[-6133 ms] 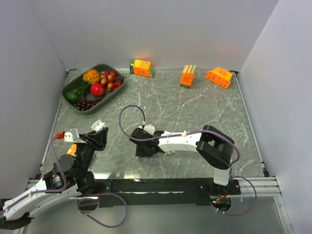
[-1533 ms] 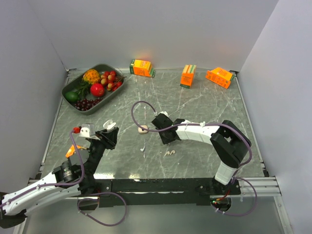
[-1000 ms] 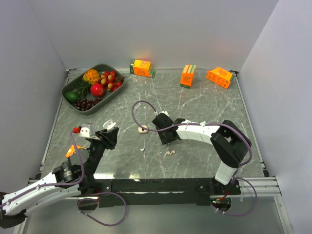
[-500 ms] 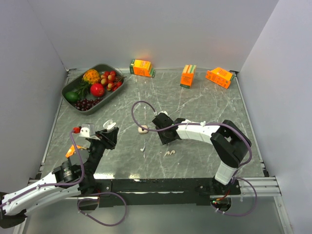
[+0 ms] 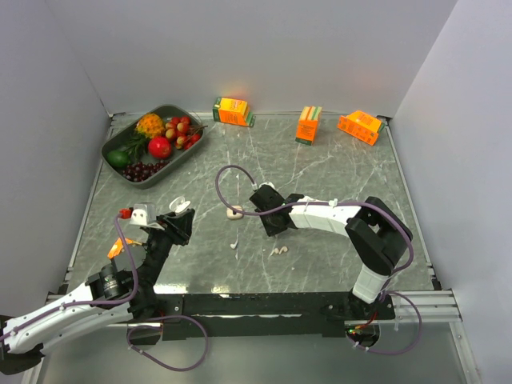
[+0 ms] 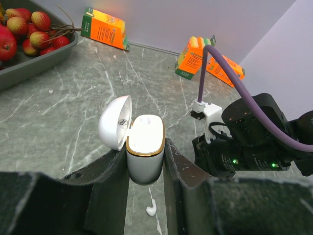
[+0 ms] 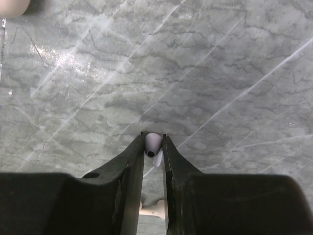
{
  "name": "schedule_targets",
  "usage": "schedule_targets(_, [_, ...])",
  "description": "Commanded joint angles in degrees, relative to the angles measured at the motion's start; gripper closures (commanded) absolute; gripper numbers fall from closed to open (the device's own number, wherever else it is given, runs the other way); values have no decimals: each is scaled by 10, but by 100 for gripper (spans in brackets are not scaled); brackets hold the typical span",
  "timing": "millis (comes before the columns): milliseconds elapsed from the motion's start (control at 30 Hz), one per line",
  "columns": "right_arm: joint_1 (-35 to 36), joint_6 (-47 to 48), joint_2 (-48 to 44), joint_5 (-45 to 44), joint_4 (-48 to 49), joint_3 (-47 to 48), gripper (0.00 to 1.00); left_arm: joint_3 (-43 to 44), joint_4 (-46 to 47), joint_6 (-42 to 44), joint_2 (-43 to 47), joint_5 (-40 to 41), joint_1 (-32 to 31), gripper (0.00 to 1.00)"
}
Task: Insert the wireless bluetooth earbuds into the charging case
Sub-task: Pick up the earbud from the center of the board.
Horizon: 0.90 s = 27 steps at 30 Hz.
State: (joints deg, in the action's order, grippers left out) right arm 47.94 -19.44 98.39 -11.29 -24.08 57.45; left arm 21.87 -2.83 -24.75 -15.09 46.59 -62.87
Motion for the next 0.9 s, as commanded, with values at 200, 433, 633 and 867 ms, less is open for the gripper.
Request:
schedule_targets(200, [-3,-47,-136,-58,-8,27,100,1,24,9,-7,-10,-1,99])
schedule_targets(433, [-2,-28,-282,-72,53,35,100,-3,98,36,-32,-34,-1,99])
schedule_targets(633, [6,18,-383,-37,173,6,100,-45,233,113,-55,-100,-1,99])
schedule_targets(867, [17,75,-449,26,331,-36,100,-96,512,218,-147,-243,1,99])
